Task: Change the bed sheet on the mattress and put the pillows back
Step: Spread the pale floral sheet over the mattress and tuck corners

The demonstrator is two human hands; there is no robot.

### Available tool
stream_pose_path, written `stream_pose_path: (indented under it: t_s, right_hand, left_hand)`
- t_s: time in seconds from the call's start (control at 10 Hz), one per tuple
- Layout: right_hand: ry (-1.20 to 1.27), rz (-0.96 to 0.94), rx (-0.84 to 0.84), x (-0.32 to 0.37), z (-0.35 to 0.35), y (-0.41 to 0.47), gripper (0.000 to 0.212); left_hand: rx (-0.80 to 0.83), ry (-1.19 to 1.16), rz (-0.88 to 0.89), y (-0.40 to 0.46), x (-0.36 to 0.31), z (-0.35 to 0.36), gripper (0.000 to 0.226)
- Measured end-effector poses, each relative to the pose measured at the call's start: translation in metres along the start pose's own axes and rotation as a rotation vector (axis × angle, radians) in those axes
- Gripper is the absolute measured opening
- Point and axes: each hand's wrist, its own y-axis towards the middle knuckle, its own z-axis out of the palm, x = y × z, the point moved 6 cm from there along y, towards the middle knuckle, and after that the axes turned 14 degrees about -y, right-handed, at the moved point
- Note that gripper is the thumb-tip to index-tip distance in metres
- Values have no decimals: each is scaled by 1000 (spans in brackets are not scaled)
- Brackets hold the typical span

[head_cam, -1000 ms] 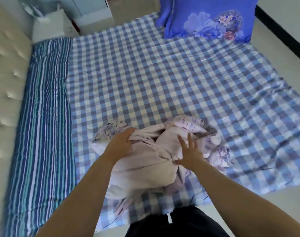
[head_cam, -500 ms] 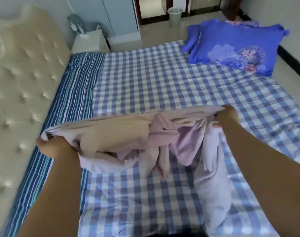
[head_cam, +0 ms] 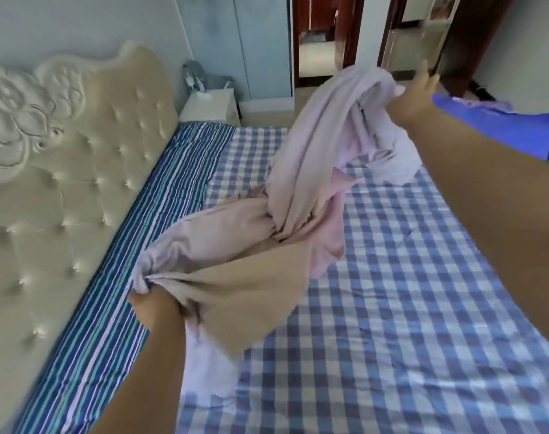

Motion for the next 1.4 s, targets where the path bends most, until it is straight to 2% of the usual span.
stream_pose_path:
  t_s: [0.1,0.2,0.3,0.4,0.5,0.6,0.7,0.8,0.9,1.0,1.1,1.2,1.3,1.4]
  right_hand:
    - [-6,124,269,-68,79,-86,45]
    - [-55,471,758,-145,158,-209,71]
    - [9,791,1037,-192,202,-315,106]
    - [225,1091,1092,-213,220,-385,106]
    - [600,1274,1132,-215,237,-420,89]
    - [762,1099,961,-202,245,-377,42]
    - [798,855,785,-177,217,-302,44]
    - [708,667,414,-188,146,-219,45]
    - [265,680,185,-227,98,-181,60]
    - [166,677,309,-245,132,-204,61]
    - [141,655,556,-246,191,-272,38]
    - [17,668,867,-251,244,-341,23]
    - [-43,674,1048,-258,275,-386,15]
    - [-88,685,1062,-269,297,-403,17]
  left_hand:
    - [190,227,-155,-52,1,11,36]
    - [476,481,-239,-85,34,48,34]
    - [757,338,-269,-124,54,72,36]
    - [898,217,-447,-155,54,84,39]
    - [1001,146,-558,-168,45,94,23]
    - [1178,217,-529,-175,38,101,31]
    - [1205,25,-591,-175,28,103,30]
    - [1099,-138,-633,-158,28,97,27]
    - [886,-103,-677,-132,63,79,26]
    - [749,-44,-780,-124,113,59,23]
    - [682,29,-842,-125,156,42,13]
    - [624,85,-863,-121,186,31,13]
    - [617,211,-774,-99,210,28,43]
    - [670,500,-543,-64,230,33,71]
